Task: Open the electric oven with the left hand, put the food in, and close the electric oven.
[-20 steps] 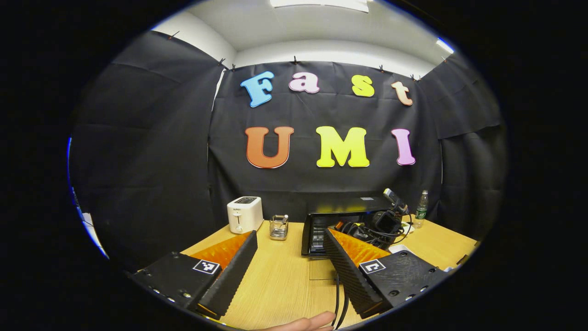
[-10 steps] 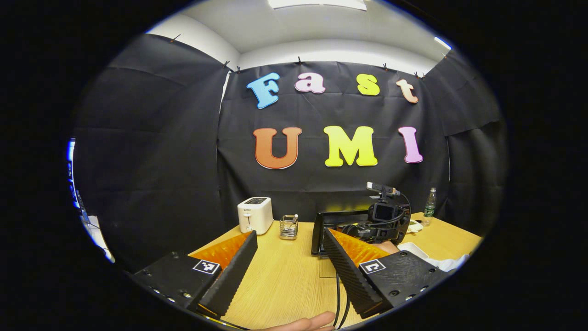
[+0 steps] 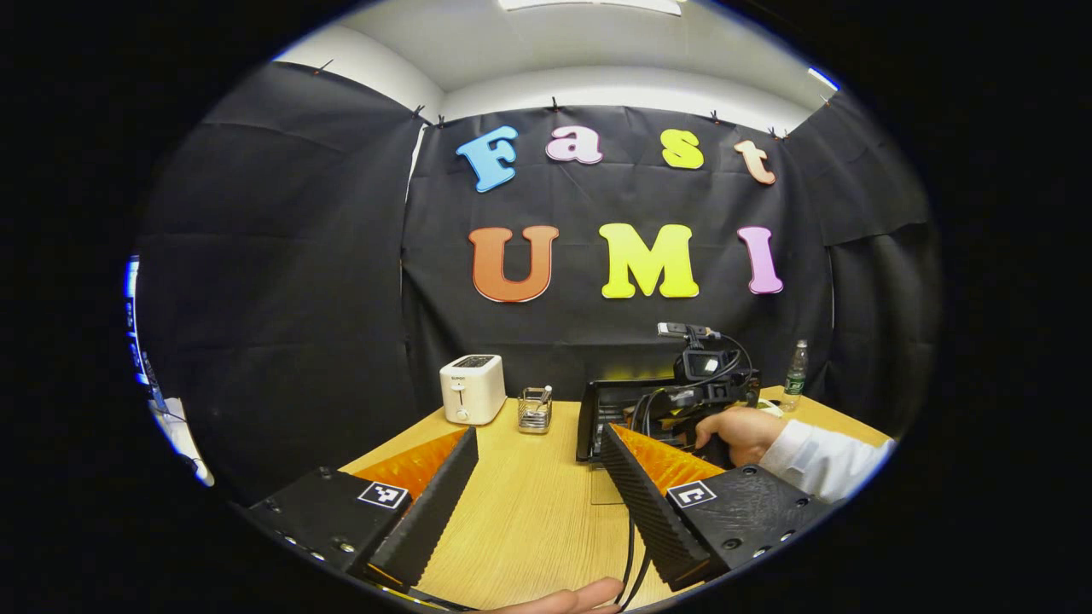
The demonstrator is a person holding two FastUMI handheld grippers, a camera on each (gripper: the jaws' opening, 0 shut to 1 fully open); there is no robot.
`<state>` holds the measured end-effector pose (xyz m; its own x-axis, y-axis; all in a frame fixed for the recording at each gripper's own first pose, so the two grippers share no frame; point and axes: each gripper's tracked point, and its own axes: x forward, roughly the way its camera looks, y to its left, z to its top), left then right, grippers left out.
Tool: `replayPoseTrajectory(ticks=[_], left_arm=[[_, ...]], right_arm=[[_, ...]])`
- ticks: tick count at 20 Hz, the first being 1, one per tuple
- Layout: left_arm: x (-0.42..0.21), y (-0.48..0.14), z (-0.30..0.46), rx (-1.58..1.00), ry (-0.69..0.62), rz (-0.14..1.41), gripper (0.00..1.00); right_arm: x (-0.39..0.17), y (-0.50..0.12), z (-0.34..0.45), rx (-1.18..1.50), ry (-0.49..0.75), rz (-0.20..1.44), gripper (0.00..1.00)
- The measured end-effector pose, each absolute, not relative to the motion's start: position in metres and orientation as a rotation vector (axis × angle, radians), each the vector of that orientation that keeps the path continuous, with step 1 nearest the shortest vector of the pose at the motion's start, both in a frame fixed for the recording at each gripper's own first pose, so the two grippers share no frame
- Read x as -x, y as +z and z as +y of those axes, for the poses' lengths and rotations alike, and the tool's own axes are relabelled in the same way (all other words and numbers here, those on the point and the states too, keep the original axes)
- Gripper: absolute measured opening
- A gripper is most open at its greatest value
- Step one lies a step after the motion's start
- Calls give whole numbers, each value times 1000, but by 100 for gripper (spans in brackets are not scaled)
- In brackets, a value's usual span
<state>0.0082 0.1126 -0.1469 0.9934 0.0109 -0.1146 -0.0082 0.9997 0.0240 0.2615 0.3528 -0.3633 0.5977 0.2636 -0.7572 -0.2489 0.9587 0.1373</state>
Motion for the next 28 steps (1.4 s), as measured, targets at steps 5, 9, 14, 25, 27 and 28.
replayPoseTrajectory(ticks=[5,9,14,25,27,28], left_arm=[[-12,-156,107,-2,4,146,95],[-19,-169,100,4,-10,190,95],[-32,-185,75,19,-53,244,95],[-62,-246,-2,2,-154,395,94],[-66,-266,-19,-11,-171,437,94],[-68,-277,-25,-10,-172,466,94]], right_arm=[[-229,-345,346,-53,356,926,100],[-213,-305,325,-71,370,812,100],[-182,-240,281,-100,366,621,100],[-115,-68,144,-76,229,161,89],[-108,-40,118,-65,198,94,90],[-103,-30,107,-61,191,73,89]])
